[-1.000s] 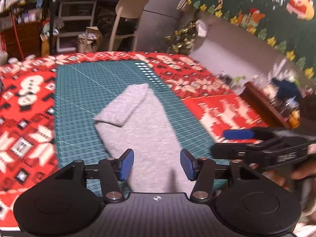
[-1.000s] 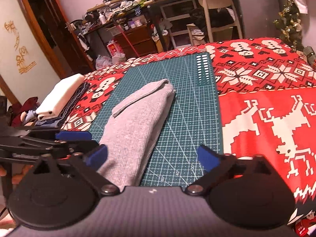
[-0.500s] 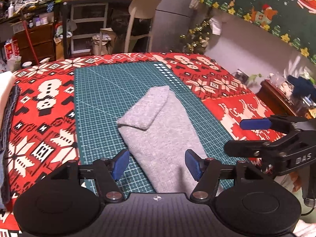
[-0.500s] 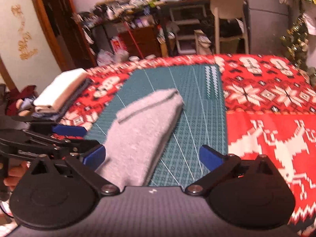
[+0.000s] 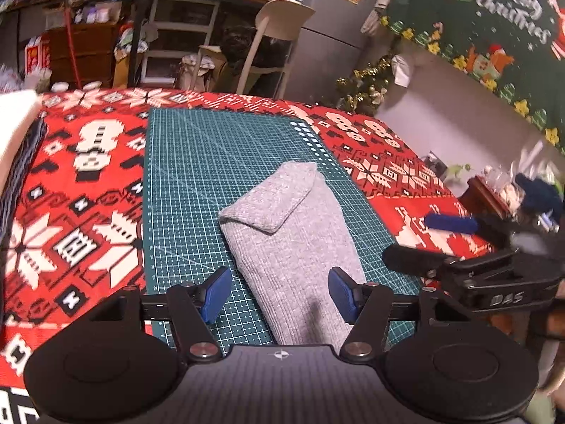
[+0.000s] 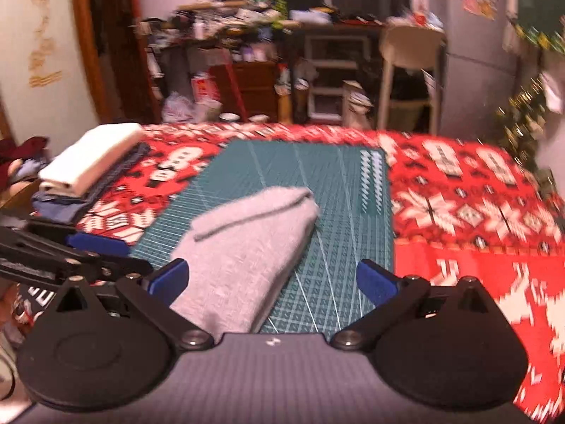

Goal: Fold clothes
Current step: 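Open both tools and position them at the folded shirt's end, then pinch the folded grey shirt's end with both tools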

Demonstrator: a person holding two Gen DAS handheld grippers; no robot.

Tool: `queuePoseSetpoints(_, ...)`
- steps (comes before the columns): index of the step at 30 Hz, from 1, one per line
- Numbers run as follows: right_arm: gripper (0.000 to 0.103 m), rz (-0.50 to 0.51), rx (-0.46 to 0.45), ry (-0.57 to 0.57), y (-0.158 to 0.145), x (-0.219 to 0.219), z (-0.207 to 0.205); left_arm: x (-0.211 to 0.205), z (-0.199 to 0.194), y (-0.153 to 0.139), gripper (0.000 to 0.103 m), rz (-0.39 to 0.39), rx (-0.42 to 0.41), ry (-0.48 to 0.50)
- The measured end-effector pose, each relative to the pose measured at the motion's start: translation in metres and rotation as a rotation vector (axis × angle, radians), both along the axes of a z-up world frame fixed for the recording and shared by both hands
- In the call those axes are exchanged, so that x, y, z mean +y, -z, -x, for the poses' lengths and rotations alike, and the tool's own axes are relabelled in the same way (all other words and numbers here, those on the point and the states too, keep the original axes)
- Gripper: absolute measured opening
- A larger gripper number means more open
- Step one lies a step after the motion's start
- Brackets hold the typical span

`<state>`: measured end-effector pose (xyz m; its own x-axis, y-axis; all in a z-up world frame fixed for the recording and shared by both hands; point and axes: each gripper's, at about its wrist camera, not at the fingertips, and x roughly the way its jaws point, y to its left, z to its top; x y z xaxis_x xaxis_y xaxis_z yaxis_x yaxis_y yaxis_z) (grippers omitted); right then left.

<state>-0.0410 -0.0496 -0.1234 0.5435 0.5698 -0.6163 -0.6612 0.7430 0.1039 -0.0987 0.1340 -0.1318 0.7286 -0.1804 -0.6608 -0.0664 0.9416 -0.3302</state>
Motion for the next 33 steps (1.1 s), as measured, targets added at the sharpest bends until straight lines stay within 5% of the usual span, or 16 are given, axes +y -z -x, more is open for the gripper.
queuePoseSetpoints(4,0.084,-0.03,0.124,0.029,0.016,0.0,-0.01,0.005,-0.002,0.003,0.051,0.034,0.015,-0.032)
queuePoseSetpoints(9,0.057,-0.007,0.169,0.051,0.024,0.007,-0.014,0.008,-0.003,0.004,0.047,0.043,0.025,-0.049)
queuePoseSetpoints(13,0.056,-0.004,0.182,0.064,0.022,0.01,-0.015,0.01,-0.002,0.005,0.045,0.044,0.03,-0.065)
queuePoseSetpoints(17,0.037,-0.008,0.203,0.08,0.022,0.013,-0.018,0.013,-0.002,0.007,0.044,0.082,0.036,-0.077)
queuePoseSetpoints(26,0.012,-0.112,0.289,0.127,0.031,0.004,-0.034,0.017,-0.009,0.011,0.033,0.147,0.049,-0.095)
queuePoseSetpoints(33,0.014,-0.204,0.367,0.166,0.041,-0.003,-0.049,0.018,-0.022,0.02,0.033,0.168,0.082,-0.105)
